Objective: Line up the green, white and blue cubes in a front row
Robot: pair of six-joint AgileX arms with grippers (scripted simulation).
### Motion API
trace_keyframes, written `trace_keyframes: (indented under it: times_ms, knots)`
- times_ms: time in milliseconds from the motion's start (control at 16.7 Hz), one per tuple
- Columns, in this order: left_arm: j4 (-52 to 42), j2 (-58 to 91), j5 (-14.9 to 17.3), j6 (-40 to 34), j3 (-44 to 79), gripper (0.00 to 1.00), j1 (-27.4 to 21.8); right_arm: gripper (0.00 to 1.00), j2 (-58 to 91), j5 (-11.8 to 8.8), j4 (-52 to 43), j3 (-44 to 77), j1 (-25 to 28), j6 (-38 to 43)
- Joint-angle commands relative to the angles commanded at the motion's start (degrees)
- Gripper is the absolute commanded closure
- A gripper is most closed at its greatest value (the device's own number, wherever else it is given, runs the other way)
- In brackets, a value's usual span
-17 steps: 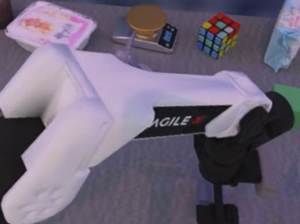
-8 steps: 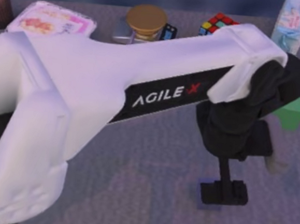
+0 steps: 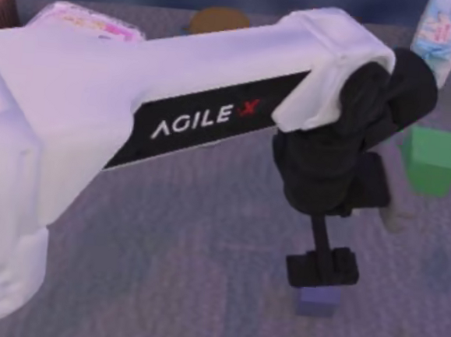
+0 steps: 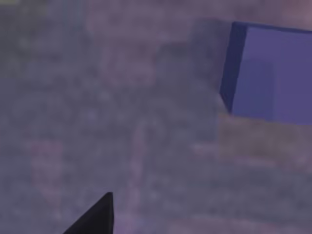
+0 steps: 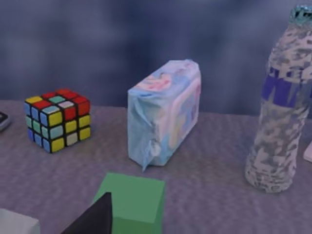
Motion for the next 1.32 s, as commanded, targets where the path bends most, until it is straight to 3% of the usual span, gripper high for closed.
trace_keyframes:
  times_ms: [300, 900, 1320]
  knots:
    - [11.14, -20.74, -0.82, -5.68, -18.08, 0.00, 10.50, 0.00, 20.09, 0.10, -12.13, 18.84, 3.91, -8.60]
    - [43.67, -83.85, -1.00, -21.25, -73.98, 0.00, 38.54, 0.00, 83.58, 0.16, -46.00, 68.45, 14.39, -31.45]
    - [63.32, -114.23, -0.43, -28.51, -100.84, 0.00, 51.87, 0.00, 113.64, 0.23, -62.81, 94.95, 19.95, -43.51]
